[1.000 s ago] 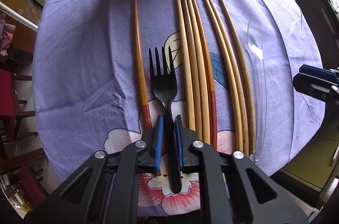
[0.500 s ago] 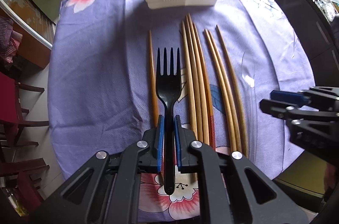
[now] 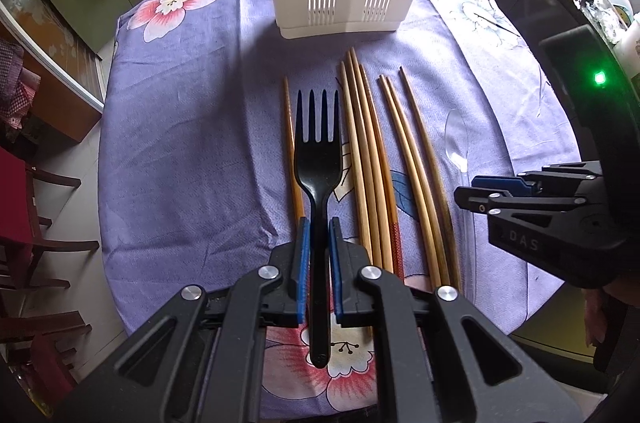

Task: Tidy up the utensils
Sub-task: 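Lower the fork and spoon into the white holder and open both tools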

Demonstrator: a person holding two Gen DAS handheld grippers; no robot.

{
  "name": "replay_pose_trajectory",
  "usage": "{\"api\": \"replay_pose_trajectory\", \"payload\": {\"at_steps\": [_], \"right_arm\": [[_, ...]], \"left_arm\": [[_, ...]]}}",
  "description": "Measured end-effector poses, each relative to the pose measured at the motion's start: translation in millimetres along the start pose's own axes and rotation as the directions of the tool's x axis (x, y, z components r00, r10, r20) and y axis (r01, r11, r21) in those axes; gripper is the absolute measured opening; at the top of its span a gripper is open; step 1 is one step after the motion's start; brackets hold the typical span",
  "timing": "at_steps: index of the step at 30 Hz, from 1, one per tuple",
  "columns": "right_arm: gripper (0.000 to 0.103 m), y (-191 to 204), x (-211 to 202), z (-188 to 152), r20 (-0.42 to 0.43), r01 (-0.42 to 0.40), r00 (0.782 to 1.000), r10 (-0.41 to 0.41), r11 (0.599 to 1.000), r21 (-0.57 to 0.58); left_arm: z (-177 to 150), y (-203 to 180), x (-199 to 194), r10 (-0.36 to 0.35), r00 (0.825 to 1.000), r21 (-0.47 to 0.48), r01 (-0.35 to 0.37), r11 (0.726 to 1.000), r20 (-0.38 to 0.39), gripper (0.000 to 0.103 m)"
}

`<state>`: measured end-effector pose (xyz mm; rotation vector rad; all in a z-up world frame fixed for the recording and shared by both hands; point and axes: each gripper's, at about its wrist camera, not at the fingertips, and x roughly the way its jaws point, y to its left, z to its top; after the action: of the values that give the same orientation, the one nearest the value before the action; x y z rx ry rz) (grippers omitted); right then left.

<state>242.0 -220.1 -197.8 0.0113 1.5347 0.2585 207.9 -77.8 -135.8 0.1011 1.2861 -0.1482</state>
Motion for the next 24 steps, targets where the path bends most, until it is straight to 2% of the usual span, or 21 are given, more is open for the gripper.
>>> {"api": "replay_pose_trajectory", "payload": {"at_steps": [2, 6, 10, 12, 14, 16, 19, 22, 24], "right_arm": [[0.014, 3.3, 1.8, 3.2, 0.005, 0.01, 1.0, -0.01, 1.0, -0.005], [0.01, 5.9, 4.1, 5.7, 0.024, 0.011, 1.0, -0.011, 1.0, -0.012], [0.01, -5.9, -4.0, 1.0, 0.078, -0.085, 0.993, 0.085, 0.996, 0.0], [0.01, -12.7, -14.5, -2.4, 0.135, -0.149, 0.98, 0.147, 0.989, 0.003], [0.01, -18.9, -28.5, -8.0, 0.218, -0.193, 0.957, 0.19, 0.981, -0.008], [0.01, -24.3, -43.8, -15.6, 0.306, -0.243, 0.922, 0.238, 0.97, -0.022], [0.01, -27.6, -72.1, -26.3, 0.451, -0.279, 0.849, 0.277, 0.958, -0.063], [0.01, -25.3, -107.8, -34.3, 0.61, -0.243, 0.75, 0.255, 0.964, -0.104], [0.01, -23.9, -132.4, -36.2, 0.696, -0.201, 0.68, 0.231, 0.971, -0.126]], "left_arm": [[1.1, 0.8, -1.4, -0.002, 1.0, 0.0, 0.002, 1.0, 0.007, 0.009], [1.8, 2.9, -5.0, -0.007, 1.0, -0.004, 0.007, 1.0, 0.016, 0.009], [5.5, 7.4, -17.3, -0.028, 0.999, -0.015, 0.029, 0.999, 0.045, 0.009], [10.0, 9.7, -28.6, -0.037, 0.996, -0.021, 0.039, 0.999, 0.077, 0.009], [17.3, 12.6, -42.3, -0.049, 0.992, -0.029, 0.053, 0.998, 0.116, 0.009], [26.0, 15.3, -54.2, -0.065, 0.986, -0.037, 0.072, 0.997, 0.152, 0.009], [46.7, 16.6, -75.1, -0.09, 0.971, -0.047, 0.102, 0.994, 0.223, 0.009], [72.5, 14.8, -98.1, -0.094, 0.94, -0.053, 0.118, 0.992, 0.327, 0.009], [93.4, 11.8, -112.9, -0.083, 0.905, -0.05, 0.114, 0.992, 0.416, 0.009]]}}
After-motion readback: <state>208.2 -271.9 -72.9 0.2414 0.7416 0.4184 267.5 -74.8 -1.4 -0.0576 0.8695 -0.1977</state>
